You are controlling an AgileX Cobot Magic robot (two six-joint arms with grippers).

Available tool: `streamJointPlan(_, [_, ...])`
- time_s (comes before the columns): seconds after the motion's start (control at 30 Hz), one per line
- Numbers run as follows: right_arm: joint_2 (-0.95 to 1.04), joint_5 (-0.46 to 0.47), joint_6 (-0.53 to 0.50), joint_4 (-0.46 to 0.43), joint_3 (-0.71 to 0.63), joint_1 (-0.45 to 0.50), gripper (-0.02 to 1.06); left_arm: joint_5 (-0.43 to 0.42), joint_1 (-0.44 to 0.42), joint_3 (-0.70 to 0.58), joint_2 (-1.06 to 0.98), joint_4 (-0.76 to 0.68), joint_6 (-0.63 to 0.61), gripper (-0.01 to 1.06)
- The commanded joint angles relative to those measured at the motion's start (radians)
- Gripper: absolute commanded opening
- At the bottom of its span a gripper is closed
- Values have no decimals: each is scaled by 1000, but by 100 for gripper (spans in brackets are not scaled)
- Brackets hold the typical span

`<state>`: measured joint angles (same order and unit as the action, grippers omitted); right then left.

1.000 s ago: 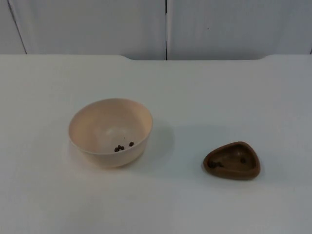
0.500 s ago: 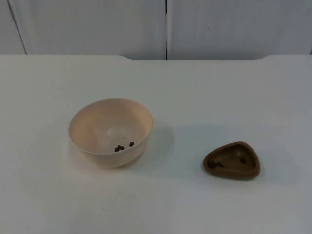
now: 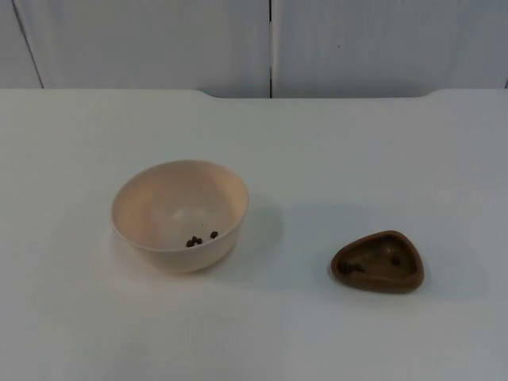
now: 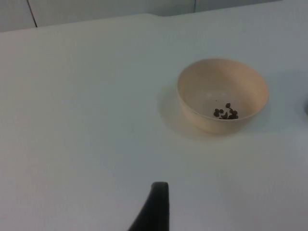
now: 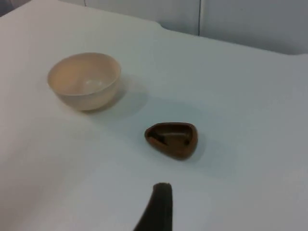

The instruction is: Pick up the bowl with the left hand and pour the coffee beans from the cup into the bowl with the right hand.

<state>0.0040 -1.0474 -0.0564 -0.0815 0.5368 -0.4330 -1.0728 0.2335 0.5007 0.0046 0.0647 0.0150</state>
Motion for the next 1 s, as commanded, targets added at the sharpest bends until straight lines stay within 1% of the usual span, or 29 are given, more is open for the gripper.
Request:
streamJointPlan(0.0, [-4, -13, -3, -15, -10, 1, 75, 1, -3, -4, -5, -3, -9, 82])
streamJointPlan(0.1, [-4, -29, -1, -13, -22, 1, 75, 1, -3, -4, -5, -5, -9, 82])
streamJointPlan(0.4, [-4, -32, 14, 5, -22, 1, 75, 1, -3, -4, -5, -5, -9, 82])
streamJointPlan(0.83, [-4, -32, 11, 10, -22, 1, 75, 1, -3, -4, -5, -3, -9, 83])
streamJointPlan(0.9, [-4, -32, 11, 11, -22, 1, 76, 1, -3, -4, -5, -3, -9, 88])
streamJointPlan(0.93, [-4, -32, 11, 11, -22, 1, 78, 1, -3, -4, -5, -3, -9, 93])
streamJointPlan(0.97, [-4, -32, 11, 11, -22, 1, 84, 1, -3, -4, -5, -3, -9, 99])
